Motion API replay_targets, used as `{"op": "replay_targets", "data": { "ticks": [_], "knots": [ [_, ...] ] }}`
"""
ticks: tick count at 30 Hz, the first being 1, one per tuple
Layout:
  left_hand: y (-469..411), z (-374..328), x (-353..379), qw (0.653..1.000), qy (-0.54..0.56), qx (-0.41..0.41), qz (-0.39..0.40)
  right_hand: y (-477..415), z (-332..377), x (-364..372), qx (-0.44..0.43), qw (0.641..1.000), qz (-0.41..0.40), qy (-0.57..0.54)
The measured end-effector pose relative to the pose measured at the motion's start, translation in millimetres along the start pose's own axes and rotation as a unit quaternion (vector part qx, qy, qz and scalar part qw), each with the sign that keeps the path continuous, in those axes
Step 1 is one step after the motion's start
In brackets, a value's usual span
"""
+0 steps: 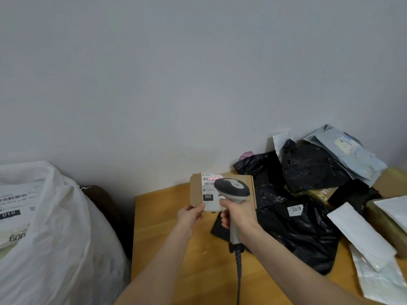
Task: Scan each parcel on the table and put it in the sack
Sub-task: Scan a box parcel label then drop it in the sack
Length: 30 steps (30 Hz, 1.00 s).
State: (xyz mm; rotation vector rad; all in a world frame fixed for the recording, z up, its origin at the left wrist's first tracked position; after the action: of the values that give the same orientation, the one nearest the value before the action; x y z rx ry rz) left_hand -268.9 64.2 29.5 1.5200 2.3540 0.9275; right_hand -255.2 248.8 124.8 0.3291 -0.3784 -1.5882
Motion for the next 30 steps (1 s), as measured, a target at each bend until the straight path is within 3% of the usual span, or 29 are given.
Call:
{"op": "replay_targets", "data": {
  "ticks": [9, 16, 21, 30],
  "knots": [
    [28, -8, -5, 1.000, 0.006, 0.015, -0.005, 12, 4, -12, -0.021, 0.999, 0.008, -0.045],
    [83, -58, -42, 0.996, 0.023, 0.066, -0.049, 17, 24, -72, -0.067, 0.995, -0.056, -0.054],
    [143, -109, -84, 0.989, 0.041, 0.119, -0.071, 40, 30, -36, -0.051, 0.997, 0.018, -0.047],
    [239, -191, -226, 0.954, 0.082, 0.217, -0.192, 112, 74, 137, -0.108, 0.972, 0.206, -0.043]
  ]
}}
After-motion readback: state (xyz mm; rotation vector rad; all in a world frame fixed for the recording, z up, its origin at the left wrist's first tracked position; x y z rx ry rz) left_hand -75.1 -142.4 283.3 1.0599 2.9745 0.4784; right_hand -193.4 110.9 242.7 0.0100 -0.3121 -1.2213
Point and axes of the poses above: each hand's wrist, its own y-axis away from the middle knuckle, its own x-axis out of the palm, z = x × y, the point moved 10 cm from there along -y, towards the middle knuckle, and after that the axes turned 4 degrees about -x, right-handed, at the moved point
